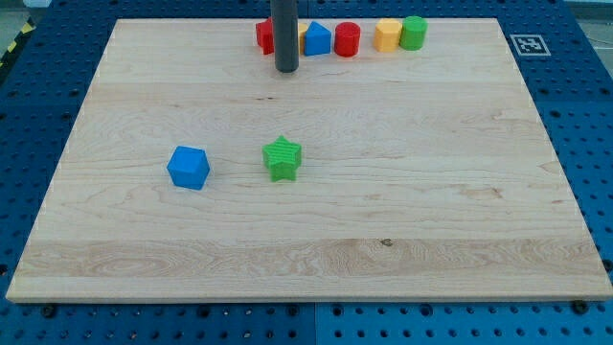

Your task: Push the green star towards the left side of the red star

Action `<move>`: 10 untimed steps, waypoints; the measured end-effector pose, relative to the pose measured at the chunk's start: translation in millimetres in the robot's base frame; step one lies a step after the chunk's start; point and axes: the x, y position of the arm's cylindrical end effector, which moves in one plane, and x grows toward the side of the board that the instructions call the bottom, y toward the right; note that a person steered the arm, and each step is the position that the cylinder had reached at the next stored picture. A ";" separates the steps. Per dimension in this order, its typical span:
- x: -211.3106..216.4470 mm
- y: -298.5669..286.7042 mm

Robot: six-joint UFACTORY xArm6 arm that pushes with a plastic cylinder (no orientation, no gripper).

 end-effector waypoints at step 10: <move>150.3 -44.6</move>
